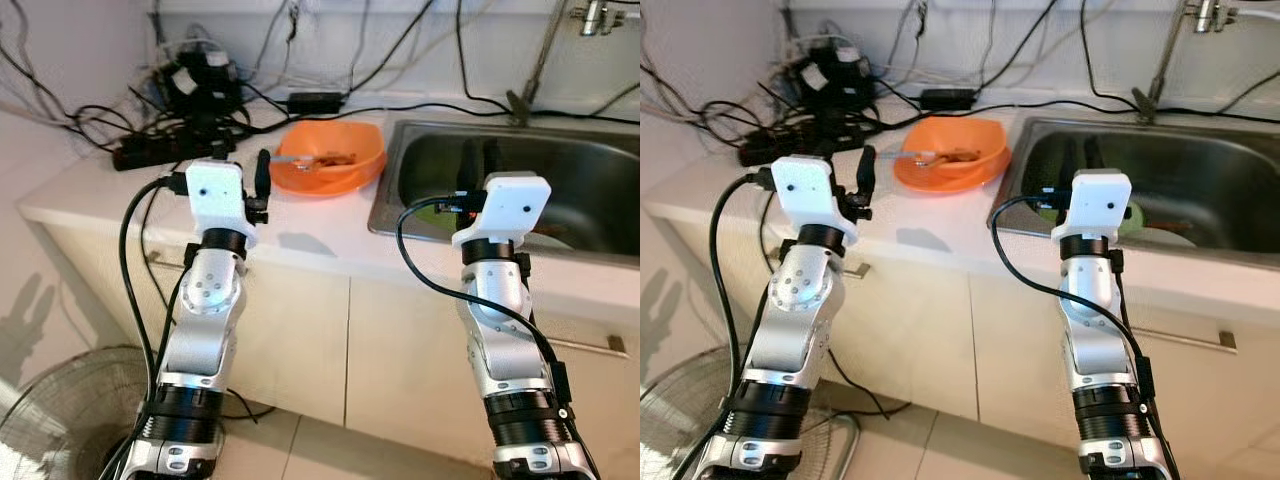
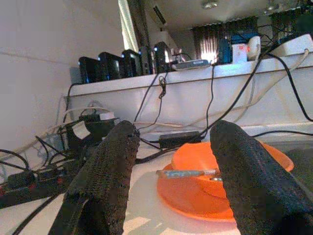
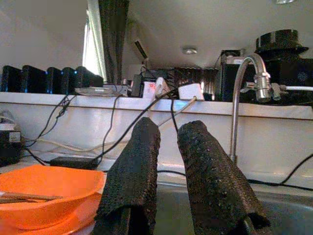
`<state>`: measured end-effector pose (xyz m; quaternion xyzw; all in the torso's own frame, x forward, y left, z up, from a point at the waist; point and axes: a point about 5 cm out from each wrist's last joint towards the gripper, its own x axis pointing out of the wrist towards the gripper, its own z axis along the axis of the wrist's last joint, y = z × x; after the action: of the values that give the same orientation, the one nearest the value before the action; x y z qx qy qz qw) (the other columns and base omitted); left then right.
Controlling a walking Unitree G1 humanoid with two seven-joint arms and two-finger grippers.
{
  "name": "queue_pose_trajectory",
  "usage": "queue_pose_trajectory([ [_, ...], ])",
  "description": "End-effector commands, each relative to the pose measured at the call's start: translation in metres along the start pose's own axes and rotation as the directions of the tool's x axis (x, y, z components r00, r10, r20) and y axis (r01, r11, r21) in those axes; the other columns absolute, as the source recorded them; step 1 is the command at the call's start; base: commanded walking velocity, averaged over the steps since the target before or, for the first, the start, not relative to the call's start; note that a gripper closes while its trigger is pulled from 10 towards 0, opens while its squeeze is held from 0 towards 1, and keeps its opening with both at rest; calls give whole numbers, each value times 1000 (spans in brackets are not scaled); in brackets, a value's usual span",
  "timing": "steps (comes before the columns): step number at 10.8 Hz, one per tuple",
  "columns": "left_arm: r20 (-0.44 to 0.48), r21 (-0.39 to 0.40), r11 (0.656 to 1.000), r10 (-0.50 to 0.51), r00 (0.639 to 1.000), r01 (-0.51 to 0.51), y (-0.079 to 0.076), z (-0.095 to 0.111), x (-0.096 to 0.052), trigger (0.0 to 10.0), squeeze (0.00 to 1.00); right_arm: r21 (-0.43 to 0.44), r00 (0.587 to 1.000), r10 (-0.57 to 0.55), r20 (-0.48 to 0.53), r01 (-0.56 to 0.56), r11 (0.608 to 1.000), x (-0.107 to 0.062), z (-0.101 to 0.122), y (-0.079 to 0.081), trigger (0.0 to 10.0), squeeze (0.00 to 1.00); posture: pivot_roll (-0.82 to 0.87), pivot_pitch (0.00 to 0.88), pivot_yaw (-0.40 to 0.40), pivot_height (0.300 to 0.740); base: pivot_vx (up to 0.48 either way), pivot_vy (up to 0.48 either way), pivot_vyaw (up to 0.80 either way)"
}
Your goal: Kitchen organization
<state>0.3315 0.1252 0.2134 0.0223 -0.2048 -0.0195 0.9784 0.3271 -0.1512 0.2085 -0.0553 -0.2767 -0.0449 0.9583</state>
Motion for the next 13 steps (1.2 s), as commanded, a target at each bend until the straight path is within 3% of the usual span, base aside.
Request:
queue_pose_trajectory([
  [1, -6, 10, 1000, 14, 1000, -14, 3, 0, 1, 10000, 0, 4, 1000, 2, 10, -2, 1000, 2, 3, 1, 10000, 0, 59, 9, 82, 740, 0, 0, 0],
  [8, -11, 24, 1000, 18, 1000, -18, 6, -1, 1, 10000, 0, 11, 1000, 17, -11, -17, 1000, 1, -1, 5, 10000, 0, 54, 0, 82, 740, 0, 0, -81],
  [13, -12, 20, 1000, 3, 1000, -3, 3, -1, 1, 10000, 0, 17, 999, 28, -17, -28, 999, 0, -2, 7, 10000, 0, 48, 0, 86, 740, 0, 0, -346],
])
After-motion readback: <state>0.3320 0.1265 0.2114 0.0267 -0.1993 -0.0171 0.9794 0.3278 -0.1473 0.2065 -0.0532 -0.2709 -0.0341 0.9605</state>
